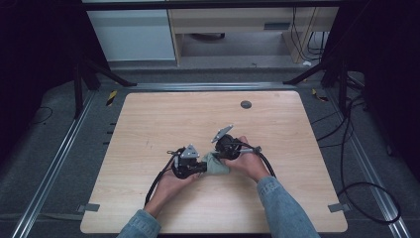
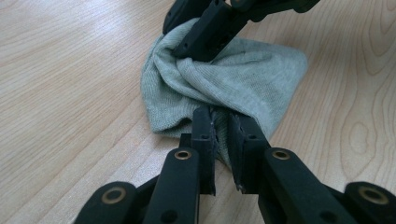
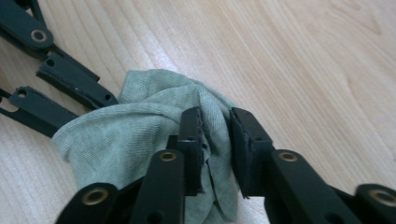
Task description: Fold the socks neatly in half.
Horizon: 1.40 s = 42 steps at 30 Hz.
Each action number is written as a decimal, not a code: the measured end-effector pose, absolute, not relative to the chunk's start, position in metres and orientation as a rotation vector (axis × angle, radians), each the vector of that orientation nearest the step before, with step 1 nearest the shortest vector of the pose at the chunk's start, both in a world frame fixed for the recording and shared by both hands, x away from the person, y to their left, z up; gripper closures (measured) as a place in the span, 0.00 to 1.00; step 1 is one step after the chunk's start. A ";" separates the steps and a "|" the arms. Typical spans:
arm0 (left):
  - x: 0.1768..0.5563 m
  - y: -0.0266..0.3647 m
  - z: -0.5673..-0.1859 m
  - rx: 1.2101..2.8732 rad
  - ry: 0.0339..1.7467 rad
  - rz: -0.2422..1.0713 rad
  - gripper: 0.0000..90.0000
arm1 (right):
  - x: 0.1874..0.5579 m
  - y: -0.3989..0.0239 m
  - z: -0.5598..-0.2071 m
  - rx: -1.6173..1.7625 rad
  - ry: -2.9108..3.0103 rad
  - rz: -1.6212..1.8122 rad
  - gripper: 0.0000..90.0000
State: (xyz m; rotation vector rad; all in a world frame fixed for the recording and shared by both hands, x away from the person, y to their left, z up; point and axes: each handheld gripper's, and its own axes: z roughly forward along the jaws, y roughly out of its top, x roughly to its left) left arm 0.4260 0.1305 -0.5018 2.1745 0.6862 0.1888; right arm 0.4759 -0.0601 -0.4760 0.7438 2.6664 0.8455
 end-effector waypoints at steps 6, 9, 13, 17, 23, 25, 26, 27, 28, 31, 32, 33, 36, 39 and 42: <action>0.427 0.130 -0.502 2.174 0.691 0.186 0.89 | 0.476 -0.062 -0.474 0.777 2.617 0.828 0.63; 0.427 0.131 -0.502 2.174 0.691 0.186 0.89 | 0.477 -0.063 -0.473 0.798 2.587 0.827 0.55; 0.427 0.131 -0.502 2.177 0.694 0.193 0.89 | 0.477 -0.064 -0.471 0.811 2.565 0.829 0.52; 0.427 0.131 -0.501 2.180 0.696 0.192 0.89 | 0.475 -0.067 -0.466 0.825 2.533 0.852 0.51; 0.428 0.129 -0.501 2.180 0.701 0.196 0.89 | 0.470 -0.074 -0.458 0.801 2.514 0.882 0.61; 0.428 0.129 -0.501 2.180 0.702 0.196 0.89 | 0.469 -0.076 -0.455 0.792 2.507 0.890 0.66; 0.428 0.128 -0.501 2.185 0.704 0.199 0.89 | 0.468 -0.077 -0.454 0.788 2.503 0.900 0.68; 0.428 0.128 -0.501 2.186 0.705 0.201 0.89 | 0.467 -0.078 -0.453 0.787 2.500 0.899 0.70; 0.428 0.128 -0.500 2.188 0.705 0.201 0.89 | 0.466 -0.079 -0.452 0.783 2.500 0.906 0.73; 0.428 0.127 -0.500 2.191 0.706 0.201 0.89 | 0.463 -0.082 -0.449 0.776 2.494 0.926 0.82; 0.428 0.127 -0.500 2.192 0.707 0.202 0.89 | 0.462 -0.083 -0.448 0.770 2.499 0.940 0.87; 0.428 0.127 -0.500 2.193 0.709 0.203 0.89 | 0.461 -0.084 -0.448 0.766 2.505 0.952 0.90; 0.428 0.127 -0.500 2.193 0.710 0.203 0.89 | 0.458 -0.083 -0.452 0.744 2.531 0.948 0.94; 0.428 0.127 -0.500 2.194 0.711 0.202 0.89 | 0.458 -0.083 -0.459 0.759 2.541 0.943 0.92; 0.429 0.127 -0.500 2.190 0.712 0.198 0.89 | 0.460 -0.082 -0.465 0.780 2.555 0.938 0.87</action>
